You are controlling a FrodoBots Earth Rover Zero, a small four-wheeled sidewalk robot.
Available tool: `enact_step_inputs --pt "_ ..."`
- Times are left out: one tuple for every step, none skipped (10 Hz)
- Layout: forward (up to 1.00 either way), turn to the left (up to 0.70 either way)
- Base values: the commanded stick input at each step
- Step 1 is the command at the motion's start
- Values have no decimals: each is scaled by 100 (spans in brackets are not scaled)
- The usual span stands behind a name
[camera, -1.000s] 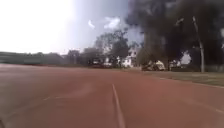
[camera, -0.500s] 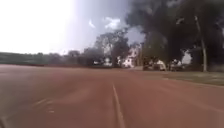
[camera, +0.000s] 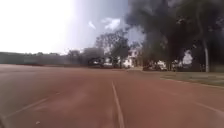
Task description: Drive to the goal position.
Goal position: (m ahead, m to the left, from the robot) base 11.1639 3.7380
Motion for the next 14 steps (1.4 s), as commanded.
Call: enact_step_inputs --pt "70 0" --pt "70 0" --pt "70 0" --pt "70 0" --pt "70 0" --pt "70 0" --pt "70 0" --pt "70 0" --pt "70 0" --pt "70 0" --pt "70 0" --pt "70 0" --pt "70 0" --pt "70 0"
